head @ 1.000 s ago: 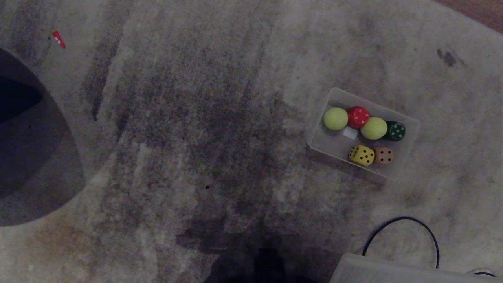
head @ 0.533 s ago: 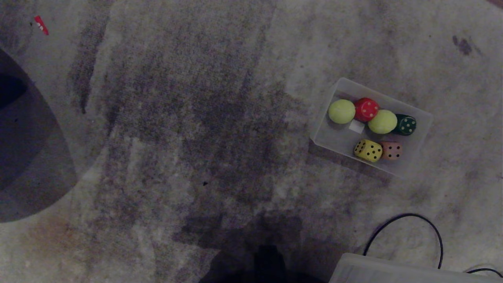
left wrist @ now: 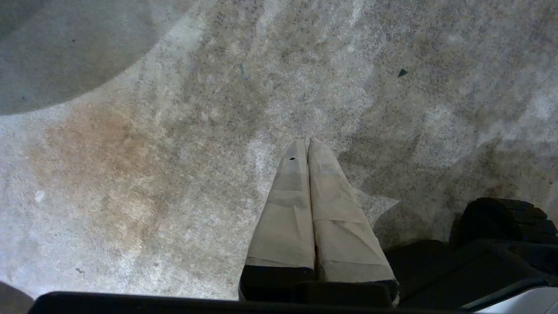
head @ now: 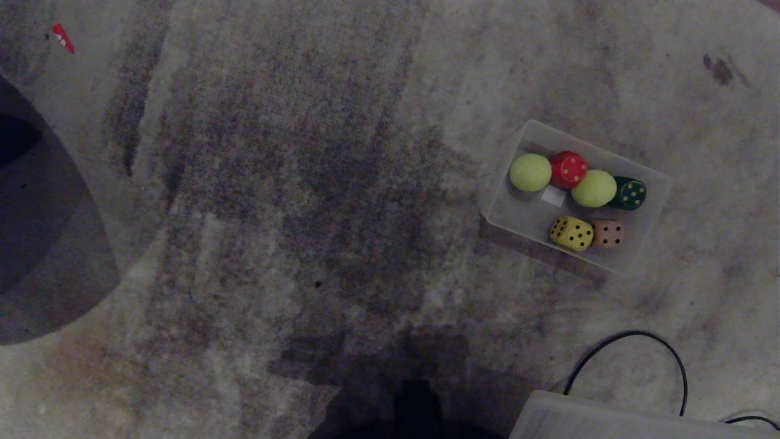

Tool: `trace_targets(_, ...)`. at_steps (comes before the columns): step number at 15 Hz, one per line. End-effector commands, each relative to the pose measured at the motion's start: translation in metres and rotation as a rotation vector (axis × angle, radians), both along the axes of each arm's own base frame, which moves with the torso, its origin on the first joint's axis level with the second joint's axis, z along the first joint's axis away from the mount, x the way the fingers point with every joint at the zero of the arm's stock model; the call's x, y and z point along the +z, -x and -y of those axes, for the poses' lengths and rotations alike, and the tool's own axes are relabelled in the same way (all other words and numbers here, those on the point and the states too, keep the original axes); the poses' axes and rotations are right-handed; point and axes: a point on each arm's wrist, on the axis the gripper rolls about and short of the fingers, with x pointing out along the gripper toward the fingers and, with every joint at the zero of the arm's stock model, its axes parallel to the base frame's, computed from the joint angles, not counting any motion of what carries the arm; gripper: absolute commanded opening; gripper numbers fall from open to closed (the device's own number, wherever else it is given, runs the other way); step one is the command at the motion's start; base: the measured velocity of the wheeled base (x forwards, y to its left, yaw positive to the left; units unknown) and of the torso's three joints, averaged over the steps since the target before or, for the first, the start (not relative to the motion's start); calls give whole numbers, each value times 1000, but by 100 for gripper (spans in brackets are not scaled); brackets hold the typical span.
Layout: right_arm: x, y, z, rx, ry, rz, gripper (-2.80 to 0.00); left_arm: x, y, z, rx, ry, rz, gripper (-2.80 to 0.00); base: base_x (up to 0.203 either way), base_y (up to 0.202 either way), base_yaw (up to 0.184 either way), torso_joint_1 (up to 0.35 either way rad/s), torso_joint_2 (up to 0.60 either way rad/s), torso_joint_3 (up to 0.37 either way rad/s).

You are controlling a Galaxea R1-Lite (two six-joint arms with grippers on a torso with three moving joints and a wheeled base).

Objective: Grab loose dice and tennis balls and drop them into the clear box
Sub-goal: Close the lid

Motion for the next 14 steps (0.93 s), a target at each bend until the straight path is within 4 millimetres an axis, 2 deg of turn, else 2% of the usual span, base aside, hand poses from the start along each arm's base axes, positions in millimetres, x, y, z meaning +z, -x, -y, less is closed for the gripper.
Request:
trace_targets(1, 0, 0, 0, 0, 0, -1, -280, 0, 0, 0, 1, 1, -3, -280, 0, 0, 0, 0, 0, 0)
trace_targets(14, 0, 0, 0, 0, 0, -2, -280, 0, 0, 0, 1, 1, -3, -280, 0, 0, 0, 0, 0, 0)
